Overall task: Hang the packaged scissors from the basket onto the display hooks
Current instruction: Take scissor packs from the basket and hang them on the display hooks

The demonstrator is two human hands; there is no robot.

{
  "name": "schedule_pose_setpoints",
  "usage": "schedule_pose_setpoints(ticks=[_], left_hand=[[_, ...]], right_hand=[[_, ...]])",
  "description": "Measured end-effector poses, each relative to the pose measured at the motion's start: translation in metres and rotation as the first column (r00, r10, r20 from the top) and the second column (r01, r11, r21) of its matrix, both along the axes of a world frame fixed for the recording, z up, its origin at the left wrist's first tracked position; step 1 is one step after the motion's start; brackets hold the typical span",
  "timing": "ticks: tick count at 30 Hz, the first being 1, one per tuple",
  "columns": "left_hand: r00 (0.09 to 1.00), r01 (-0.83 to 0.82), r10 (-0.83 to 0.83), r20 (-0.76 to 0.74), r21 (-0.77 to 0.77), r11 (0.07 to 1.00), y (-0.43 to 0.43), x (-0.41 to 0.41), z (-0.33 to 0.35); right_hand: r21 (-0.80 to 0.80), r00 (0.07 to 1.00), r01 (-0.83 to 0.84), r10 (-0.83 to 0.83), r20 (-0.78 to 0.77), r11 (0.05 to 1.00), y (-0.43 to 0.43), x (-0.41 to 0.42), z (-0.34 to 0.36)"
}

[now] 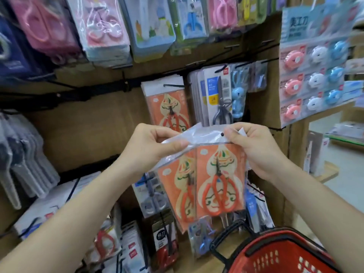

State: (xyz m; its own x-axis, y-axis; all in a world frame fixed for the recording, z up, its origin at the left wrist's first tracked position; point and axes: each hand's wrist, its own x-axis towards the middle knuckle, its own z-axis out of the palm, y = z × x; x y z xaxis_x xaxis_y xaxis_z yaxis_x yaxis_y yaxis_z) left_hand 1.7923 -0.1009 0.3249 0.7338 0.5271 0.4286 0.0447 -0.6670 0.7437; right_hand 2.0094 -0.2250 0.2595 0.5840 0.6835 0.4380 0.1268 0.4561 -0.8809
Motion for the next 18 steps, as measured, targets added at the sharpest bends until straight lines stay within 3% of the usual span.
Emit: schedule_pose_setpoints(ticks=[9,15,18], left_hand=[[0.994,-0.073,0.057,0.094,0.173,0.982,0.025,0.042,0.071],[0.933,-0.120,0.077,0.353,0.099,0.988,0.023,0.072,0.067],[0.912,-0.162,0.129,0.388,0.053,0.985,0.025,0.080,0.068]], right_hand=[[-0.001,0.986,0.153,-0.153,0.064,0.988,0.003,0.040,0.058],[-0.020,0.975,0.174,-0.169,0.143,0.985,-0.002,0.034,0.058],[0.007,0.980,0.117,-0.117,0.158,0.993,0.001,0.030,0.061]])
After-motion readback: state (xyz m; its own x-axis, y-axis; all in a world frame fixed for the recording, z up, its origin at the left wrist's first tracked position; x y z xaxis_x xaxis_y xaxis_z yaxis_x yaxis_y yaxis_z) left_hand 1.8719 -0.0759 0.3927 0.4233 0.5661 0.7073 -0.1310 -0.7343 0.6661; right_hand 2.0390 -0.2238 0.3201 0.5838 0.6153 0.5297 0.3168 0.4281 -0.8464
